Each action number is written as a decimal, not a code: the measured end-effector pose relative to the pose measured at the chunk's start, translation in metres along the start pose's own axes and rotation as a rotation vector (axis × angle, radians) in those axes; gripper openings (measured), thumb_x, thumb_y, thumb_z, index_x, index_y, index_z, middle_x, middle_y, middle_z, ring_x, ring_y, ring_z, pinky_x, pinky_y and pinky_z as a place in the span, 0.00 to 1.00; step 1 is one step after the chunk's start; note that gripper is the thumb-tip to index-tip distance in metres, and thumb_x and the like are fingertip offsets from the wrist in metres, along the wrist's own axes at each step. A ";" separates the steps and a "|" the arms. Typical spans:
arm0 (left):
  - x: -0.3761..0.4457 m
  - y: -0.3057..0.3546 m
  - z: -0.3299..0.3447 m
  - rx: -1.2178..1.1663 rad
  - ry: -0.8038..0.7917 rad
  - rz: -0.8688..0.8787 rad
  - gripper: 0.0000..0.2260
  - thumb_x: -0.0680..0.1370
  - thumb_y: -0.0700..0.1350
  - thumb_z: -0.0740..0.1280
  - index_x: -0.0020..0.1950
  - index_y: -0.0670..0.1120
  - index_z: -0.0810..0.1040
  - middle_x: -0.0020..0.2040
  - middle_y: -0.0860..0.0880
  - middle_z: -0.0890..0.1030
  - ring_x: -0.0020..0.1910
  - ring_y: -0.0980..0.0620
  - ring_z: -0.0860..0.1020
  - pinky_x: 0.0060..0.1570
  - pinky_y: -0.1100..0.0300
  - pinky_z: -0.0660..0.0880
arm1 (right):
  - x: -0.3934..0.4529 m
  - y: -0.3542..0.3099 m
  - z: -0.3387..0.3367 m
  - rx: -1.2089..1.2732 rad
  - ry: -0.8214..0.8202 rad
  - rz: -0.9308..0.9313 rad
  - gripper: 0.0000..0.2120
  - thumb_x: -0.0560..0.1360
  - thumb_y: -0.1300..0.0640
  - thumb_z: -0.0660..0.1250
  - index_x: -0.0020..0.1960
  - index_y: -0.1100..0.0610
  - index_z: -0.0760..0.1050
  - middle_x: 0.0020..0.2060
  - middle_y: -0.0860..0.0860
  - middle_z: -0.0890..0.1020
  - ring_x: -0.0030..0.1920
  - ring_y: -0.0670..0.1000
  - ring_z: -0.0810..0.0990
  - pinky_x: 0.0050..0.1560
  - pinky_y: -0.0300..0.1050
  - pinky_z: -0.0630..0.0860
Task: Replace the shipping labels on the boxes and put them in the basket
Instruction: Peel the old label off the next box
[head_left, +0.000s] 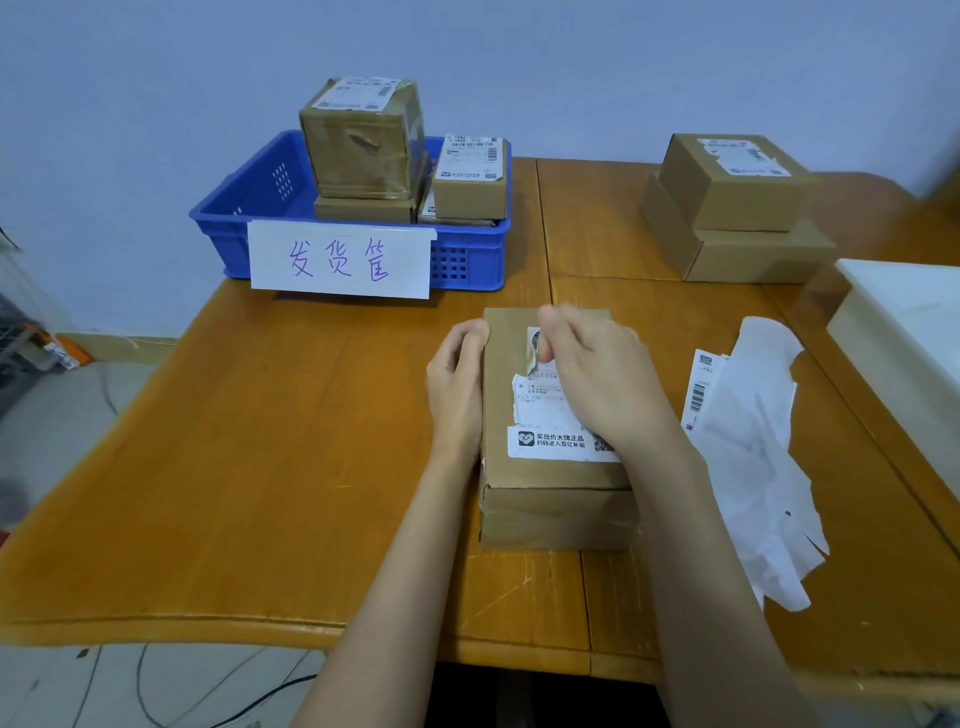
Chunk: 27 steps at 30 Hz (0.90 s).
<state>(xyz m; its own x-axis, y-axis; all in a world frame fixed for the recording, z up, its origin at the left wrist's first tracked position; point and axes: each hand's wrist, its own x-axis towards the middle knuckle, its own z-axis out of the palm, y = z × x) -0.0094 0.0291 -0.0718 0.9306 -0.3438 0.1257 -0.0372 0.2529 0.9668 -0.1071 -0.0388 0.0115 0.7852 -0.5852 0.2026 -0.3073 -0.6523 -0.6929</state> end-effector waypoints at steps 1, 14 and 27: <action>0.000 0.000 0.000 -0.003 -0.002 0.001 0.11 0.83 0.42 0.61 0.53 0.36 0.80 0.43 0.51 0.81 0.41 0.59 0.76 0.40 0.67 0.72 | -0.001 -0.003 0.001 0.019 -0.001 0.013 0.24 0.83 0.46 0.52 0.39 0.61 0.72 0.29 0.48 0.71 0.33 0.47 0.70 0.38 0.46 0.62; 0.000 0.000 0.001 -0.005 0.013 0.002 0.11 0.83 0.42 0.61 0.52 0.37 0.80 0.42 0.52 0.80 0.39 0.60 0.75 0.39 0.69 0.70 | 0.003 0.001 -0.002 0.180 0.066 0.109 0.15 0.81 0.55 0.57 0.42 0.60 0.77 0.30 0.46 0.76 0.34 0.46 0.74 0.37 0.45 0.67; 0.001 -0.002 0.001 0.005 0.001 0.004 0.10 0.83 0.43 0.61 0.52 0.40 0.81 0.44 0.51 0.80 0.41 0.58 0.75 0.40 0.68 0.70 | 0.019 0.019 -0.005 -0.204 0.019 -0.129 0.11 0.80 0.57 0.64 0.53 0.42 0.79 0.51 0.43 0.73 0.49 0.44 0.77 0.44 0.44 0.72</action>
<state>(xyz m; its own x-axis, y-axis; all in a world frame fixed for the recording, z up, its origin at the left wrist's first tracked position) -0.0090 0.0277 -0.0739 0.9307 -0.3422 0.1294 -0.0429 0.2493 0.9675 -0.1004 -0.0649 0.0060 0.8153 -0.4985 0.2945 -0.3092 -0.8049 -0.5064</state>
